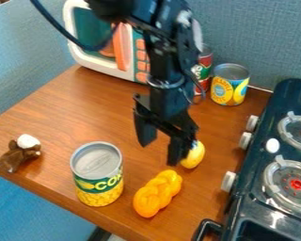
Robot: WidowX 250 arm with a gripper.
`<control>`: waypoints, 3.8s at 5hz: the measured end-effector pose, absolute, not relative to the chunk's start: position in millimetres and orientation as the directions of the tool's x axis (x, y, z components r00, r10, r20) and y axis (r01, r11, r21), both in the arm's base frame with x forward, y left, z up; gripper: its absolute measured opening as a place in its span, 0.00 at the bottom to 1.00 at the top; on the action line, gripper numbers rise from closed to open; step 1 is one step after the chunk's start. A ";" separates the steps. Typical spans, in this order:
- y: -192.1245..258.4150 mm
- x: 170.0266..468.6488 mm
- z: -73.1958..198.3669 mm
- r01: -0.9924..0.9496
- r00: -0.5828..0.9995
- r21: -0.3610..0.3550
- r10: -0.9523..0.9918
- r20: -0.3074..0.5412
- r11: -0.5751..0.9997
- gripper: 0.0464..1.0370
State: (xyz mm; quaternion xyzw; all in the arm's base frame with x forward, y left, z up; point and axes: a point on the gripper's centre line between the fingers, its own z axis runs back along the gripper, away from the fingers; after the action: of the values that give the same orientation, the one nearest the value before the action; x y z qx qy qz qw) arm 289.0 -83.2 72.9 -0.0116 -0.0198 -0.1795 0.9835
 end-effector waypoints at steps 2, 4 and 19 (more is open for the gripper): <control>-91.5 275.1 53.0 0.385 0.922 0.010 -0.384 -0.044 0.923 0.96; -89.2 268.6 35.3 0.359 0.928 0.050 -0.351 -0.127 0.932 0.96; 173.5 299.8 56.5 -0.110 0.964 0.044 0.117 -0.240 0.993 0.80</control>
State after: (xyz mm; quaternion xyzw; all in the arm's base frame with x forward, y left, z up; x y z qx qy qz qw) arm 299.8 173.5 56.5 0.0151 0.1218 0.0573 0.9908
